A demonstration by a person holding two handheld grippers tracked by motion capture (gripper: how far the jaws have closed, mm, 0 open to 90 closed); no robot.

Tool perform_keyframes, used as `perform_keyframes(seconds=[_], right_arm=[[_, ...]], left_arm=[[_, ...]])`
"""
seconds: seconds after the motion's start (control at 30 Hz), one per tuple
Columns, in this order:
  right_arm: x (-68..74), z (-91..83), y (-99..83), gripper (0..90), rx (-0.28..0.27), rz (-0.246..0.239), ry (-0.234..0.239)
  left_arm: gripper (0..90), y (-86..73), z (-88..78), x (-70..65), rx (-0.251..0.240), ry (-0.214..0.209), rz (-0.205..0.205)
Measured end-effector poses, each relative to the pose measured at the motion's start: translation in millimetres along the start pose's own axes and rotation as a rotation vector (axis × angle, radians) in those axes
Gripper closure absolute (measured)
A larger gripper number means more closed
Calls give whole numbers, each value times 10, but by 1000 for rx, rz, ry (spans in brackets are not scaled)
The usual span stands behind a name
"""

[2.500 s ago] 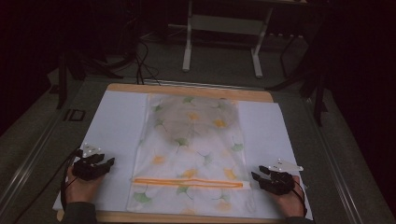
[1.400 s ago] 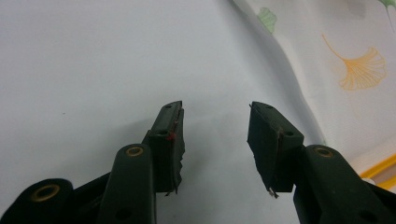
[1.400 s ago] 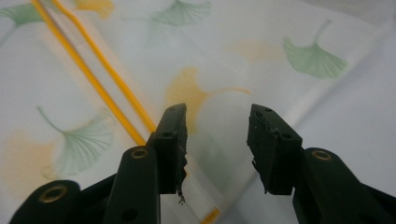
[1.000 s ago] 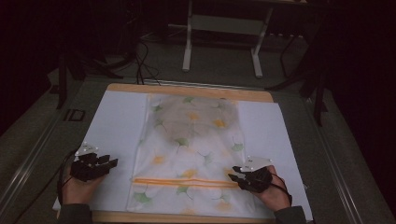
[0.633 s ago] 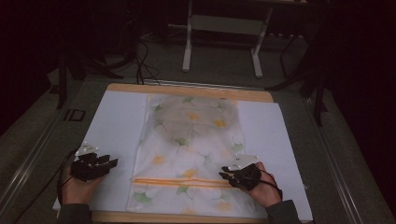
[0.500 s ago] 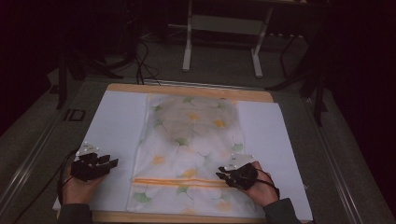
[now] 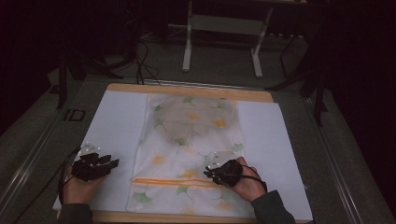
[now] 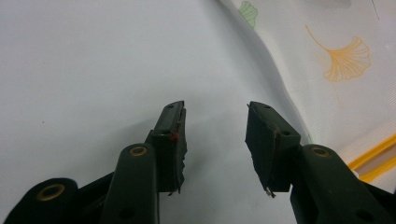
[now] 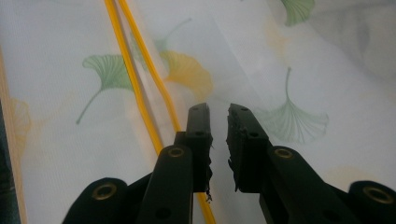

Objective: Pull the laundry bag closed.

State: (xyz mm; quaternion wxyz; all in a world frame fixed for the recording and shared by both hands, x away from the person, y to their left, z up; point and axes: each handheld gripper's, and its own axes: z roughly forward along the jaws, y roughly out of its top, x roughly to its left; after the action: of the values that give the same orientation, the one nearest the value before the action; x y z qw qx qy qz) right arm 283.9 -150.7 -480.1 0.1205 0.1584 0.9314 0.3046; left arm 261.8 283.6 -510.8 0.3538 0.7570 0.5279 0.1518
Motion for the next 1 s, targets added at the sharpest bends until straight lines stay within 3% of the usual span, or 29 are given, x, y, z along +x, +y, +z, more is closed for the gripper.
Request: perform_keyframes(seconds=[0.43,1.0], right_arm=[[168,239,382,789,34,-83,44],[308,490,736,786,42,-140,90]], left_arm=[[579,1,-16,13,-2,3,-5],[579,11,-18,9,2,1,3]])
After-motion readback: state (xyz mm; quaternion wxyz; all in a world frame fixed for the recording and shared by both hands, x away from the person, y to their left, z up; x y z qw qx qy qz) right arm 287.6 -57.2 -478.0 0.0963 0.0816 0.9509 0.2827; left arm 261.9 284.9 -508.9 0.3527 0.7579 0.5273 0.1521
